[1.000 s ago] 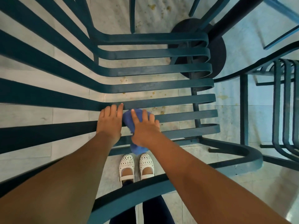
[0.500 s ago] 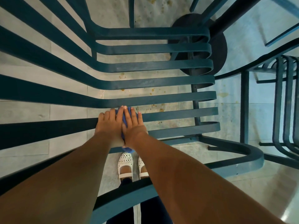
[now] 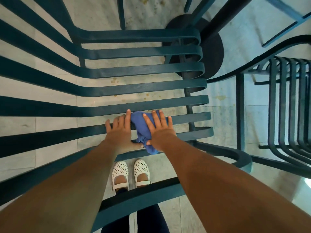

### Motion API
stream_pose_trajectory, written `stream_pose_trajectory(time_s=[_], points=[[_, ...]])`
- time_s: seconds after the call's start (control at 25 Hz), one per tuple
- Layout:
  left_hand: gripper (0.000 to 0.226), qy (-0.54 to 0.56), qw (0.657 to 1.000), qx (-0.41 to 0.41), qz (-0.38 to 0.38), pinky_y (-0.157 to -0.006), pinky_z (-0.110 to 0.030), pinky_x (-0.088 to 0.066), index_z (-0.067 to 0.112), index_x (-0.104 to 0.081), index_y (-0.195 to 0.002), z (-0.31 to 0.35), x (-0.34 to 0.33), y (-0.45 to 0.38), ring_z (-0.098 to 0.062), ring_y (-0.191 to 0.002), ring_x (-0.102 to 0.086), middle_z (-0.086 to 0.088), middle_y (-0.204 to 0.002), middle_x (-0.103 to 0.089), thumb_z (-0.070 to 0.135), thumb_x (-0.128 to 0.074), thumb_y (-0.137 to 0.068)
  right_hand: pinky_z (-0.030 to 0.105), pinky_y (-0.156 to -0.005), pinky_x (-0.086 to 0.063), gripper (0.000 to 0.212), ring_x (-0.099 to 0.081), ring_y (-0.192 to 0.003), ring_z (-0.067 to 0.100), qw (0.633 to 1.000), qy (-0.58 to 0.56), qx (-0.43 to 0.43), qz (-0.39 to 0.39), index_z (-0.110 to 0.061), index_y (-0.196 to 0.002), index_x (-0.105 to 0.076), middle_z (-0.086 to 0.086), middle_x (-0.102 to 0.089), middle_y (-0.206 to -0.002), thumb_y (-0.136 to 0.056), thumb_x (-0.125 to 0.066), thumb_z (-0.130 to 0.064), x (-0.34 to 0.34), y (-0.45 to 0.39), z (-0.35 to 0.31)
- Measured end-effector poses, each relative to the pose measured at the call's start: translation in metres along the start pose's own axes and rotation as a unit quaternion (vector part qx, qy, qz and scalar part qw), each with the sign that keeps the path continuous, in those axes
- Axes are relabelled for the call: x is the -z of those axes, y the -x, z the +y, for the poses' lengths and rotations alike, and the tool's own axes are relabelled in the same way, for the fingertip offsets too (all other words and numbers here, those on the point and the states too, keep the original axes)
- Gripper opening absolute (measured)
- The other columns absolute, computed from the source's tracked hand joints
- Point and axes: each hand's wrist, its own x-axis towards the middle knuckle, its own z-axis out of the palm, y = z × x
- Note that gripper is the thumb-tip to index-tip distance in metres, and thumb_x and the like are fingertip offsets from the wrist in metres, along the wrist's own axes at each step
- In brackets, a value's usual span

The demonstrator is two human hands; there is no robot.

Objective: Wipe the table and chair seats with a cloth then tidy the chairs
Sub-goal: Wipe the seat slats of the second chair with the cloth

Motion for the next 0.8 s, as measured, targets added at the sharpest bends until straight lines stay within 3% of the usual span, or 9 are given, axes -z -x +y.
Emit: stream_pose_trajectory(time_s=[0.2, 0.44, 0.6, 0.8], points=[[0.108, 0.018, 0.998, -0.066, 0.006, -0.112, -0.052, -0.004, 0.017, 0.019, -0.147, 0.055, -0.005, -0.016, -0.025, -0.142, -0.010, -0.006, -0.154, -0.008, 0.069, -0.048, -0.080, 0.052, -0.114, 0.005, 0.095, 0.030, -0.137, 0.035, 0.996, -0.049, -0.070, 0.000, -0.024, -0.138, 0.036, 0.013, 0.035, -0.149, -0.093, -0.044, -0.049, -0.011, 0.012, 0.051], [0.094, 0.018, 0.996, -0.083, -0.023, -0.112, -0.055, 0.000, 0.025, 0.018, -0.147, 0.111, -0.002, -0.029, -0.028, -0.144, 0.000, -0.007, -0.157, 0.002, 0.067, -0.039, -0.086, 0.052, -0.114, -0.011, 0.087, 0.030, -0.136, 0.040, 0.979, -0.141, -0.143, 0.016, -0.027, -0.142, 0.030, 0.010, 0.038, -0.148, -0.095, -0.043, -0.039, -0.020, 0.021, 0.095], [0.099, 0.019, 0.997, -0.067, -0.041, -0.111, -0.057, 0.000, 0.028, 0.014, -0.148, 0.123, -0.003, -0.034, -0.029, -0.144, 0.000, -0.006, -0.157, 0.001, 0.074, -0.040, -0.080, 0.047, -0.114, -0.018, 0.096, 0.027, -0.137, 0.040, 0.961, -0.190, -0.197, 0.036, -0.027, -0.142, 0.030, 0.007, 0.039, -0.148, -0.093, -0.053, -0.032, -0.026, 0.015, 0.101], [0.097, 0.014, 0.997, -0.075, -0.029, -0.111, -0.057, 0.000, 0.030, 0.011, -0.148, 0.119, -0.004, -0.033, -0.030, -0.143, -0.002, -0.004, -0.157, -0.001, 0.074, -0.042, -0.080, 0.040, -0.114, -0.019, 0.107, 0.017, -0.140, 0.041, 0.947, -0.184, -0.262, 0.019, -0.017, -0.145, 0.026, 0.016, 0.035, -0.149, -0.085, -0.063, -0.009, -0.026, 0.007, 0.117]])
